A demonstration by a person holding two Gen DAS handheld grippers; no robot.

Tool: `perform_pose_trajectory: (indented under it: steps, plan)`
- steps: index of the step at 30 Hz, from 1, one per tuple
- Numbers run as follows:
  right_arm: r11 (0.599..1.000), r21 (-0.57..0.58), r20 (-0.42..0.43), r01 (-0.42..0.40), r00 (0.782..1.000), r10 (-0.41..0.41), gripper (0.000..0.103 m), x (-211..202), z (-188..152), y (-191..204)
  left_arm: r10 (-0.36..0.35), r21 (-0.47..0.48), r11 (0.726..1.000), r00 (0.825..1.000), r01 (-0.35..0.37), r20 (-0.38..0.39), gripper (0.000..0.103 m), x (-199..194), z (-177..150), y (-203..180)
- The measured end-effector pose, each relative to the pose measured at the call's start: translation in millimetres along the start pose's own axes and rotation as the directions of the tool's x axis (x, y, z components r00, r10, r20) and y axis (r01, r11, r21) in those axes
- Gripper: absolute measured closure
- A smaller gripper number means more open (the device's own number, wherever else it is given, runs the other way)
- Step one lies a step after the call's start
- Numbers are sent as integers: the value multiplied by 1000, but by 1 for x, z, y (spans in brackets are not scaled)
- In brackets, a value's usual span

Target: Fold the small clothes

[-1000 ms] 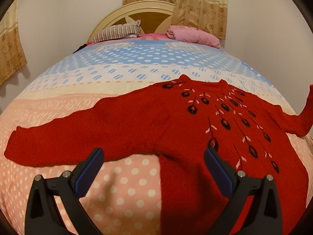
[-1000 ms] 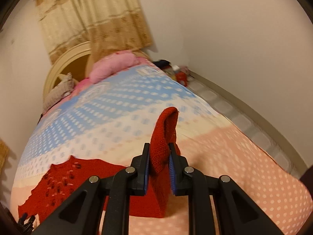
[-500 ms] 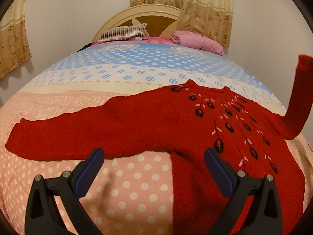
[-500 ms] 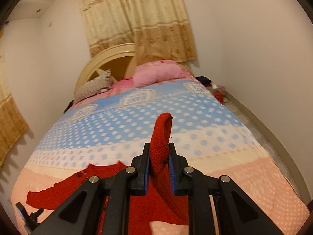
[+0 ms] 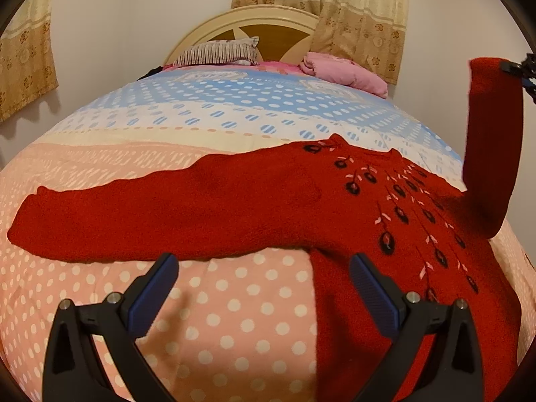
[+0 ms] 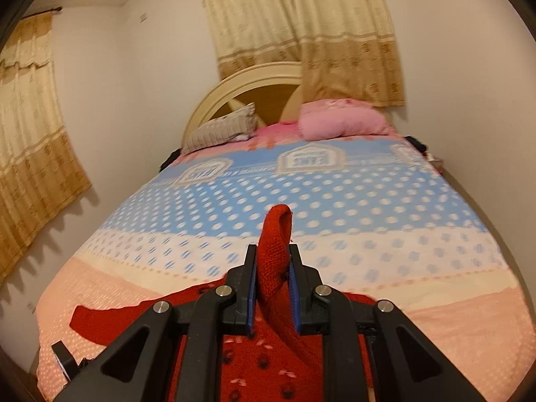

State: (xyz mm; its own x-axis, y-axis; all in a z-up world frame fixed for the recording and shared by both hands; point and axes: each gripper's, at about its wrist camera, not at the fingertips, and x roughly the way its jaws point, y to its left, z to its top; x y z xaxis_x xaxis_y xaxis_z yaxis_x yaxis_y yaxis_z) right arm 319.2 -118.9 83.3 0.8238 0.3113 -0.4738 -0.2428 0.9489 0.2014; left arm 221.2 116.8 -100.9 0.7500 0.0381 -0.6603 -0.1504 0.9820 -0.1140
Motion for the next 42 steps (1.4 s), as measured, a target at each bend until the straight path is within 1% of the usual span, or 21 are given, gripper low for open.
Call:
perform_pose_trajectory:
  steps: [5,8,12,15,16,17,18,19,20,21,23,25,28,31,33,34,37,38,39,41,42]
  plan:
    - [997,-19,-52,-76,996,75,87,42,-25,41,11,-13,1000,1000,-11,-11,0,2,-3,8]
    - [993,-18,-96,-119,988,117,87,78,-54,68,17,-14,1000,1000,-17,-17,0,2,-5,11]
    - [988,-5,-168,-154,974,151,87,122,-97,92,38,0,999,999,-38,-22,0,2,-7,13]
    - [976,12,-226,-215,951,212,87,157,-130,105,52,7,999,998,-51,-35,0,6,-7,15]
    - [977,23,-251,-212,945,211,80,168,-140,106,58,9,998,998,-58,-38,0,6,-8,16]
    - [977,33,-281,-212,936,212,71,175,-148,108,63,10,998,997,-63,-41,0,6,-8,16]
    - [973,47,-324,-224,918,227,39,182,-155,110,66,9,998,997,-65,-43,0,6,-7,17]
    - [968,65,-356,-243,900,250,24,183,-161,107,68,12,998,997,-68,-43,0,5,-7,18]
    - [960,80,-347,-269,895,279,24,175,-163,102,68,19,998,997,-68,-36,0,4,-5,18]
    - [958,76,-338,-276,897,285,24,170,-162,99,57,22,998,998,-56,-32,0,2,-2,17]
    - [973,15,-313,-231,923,224,24,147,-156,82,15,13,1000,999,-15,-33,0,1,4,17]
    - [983,-2,-282,-186,943,178,24,127,-149,62,-39,22,999,999,40,-24,0,-1,14,8]
    - [996,-1,-251,-93,964,90,24,99,-143,27,-101,45,994,995,101,-4,0,-4,27,-9]
    - [1000,9,-244,-30,969,31,24,79,-154,-1,-156,88,984,988,155,4,0,0,36,-34]
    - [1000,23,-266,-14,964,20,24,68,-169,-17,-173,116,978,985,173,-6,0,13,40,-51]
    - [999,30,-280,-12,960,20,24,64,-176,-24,-177,114,977,984,178,-22,4,21,41,-55]
    - [999,33,-313,-15,949,24,24,53,-198,-33,-196,104,973,977,205,-88,26,46,40,-68]
    - [999,30,-316,-14,949,23,24,50,-205,-34,-180,114,975,978,192,-104,33,54,39,-74]
    - [1000,25,-319,-13,947,20,24,46,-212,-36,-167,123,976,979,181,-115,38,59,38,-78]
    - [1000,17,-326,-11,945,16,24,38,-224,-40,-182,127,971,971,202,-156,48,71,36,-84]
    - [1000,14,-326,-11,945,15,24,36,-228,-39,-178,123,972,970,199,-165,52,72,34,-85]
